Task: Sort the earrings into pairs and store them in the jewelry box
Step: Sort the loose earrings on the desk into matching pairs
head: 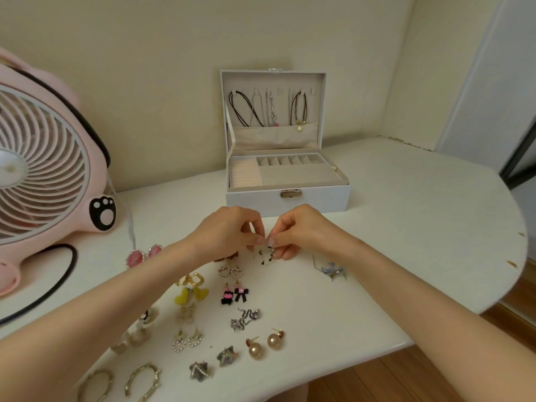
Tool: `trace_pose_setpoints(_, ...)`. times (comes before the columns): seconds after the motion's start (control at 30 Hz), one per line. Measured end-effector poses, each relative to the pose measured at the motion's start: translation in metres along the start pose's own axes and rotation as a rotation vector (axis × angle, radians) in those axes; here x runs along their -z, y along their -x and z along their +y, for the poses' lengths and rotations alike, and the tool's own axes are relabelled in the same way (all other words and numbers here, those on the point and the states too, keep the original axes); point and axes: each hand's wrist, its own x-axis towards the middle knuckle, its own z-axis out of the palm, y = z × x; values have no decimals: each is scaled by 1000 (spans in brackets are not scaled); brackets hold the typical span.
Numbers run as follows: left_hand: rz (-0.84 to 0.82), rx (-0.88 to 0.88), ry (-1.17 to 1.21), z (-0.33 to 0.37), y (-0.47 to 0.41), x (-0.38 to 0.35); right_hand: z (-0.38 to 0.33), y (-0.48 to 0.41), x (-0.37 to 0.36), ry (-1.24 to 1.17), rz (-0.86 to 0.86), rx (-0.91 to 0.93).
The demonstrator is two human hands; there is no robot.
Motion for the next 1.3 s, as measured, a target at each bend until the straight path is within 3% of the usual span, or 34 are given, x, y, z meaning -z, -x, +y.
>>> trace_pose_setpoints(0.6,135,119,-189,-24,-22,-6,-5,-38,-19,92,167,-12)
trace_pose_setpoints(0.97,179,137,-102,-26,-19,3,-4,-38,-17,11,200,-16)
trace_pose_setpoints(1.3,111,74,-23,-22,-14,5,-1,-34,-16,-24,186,1)
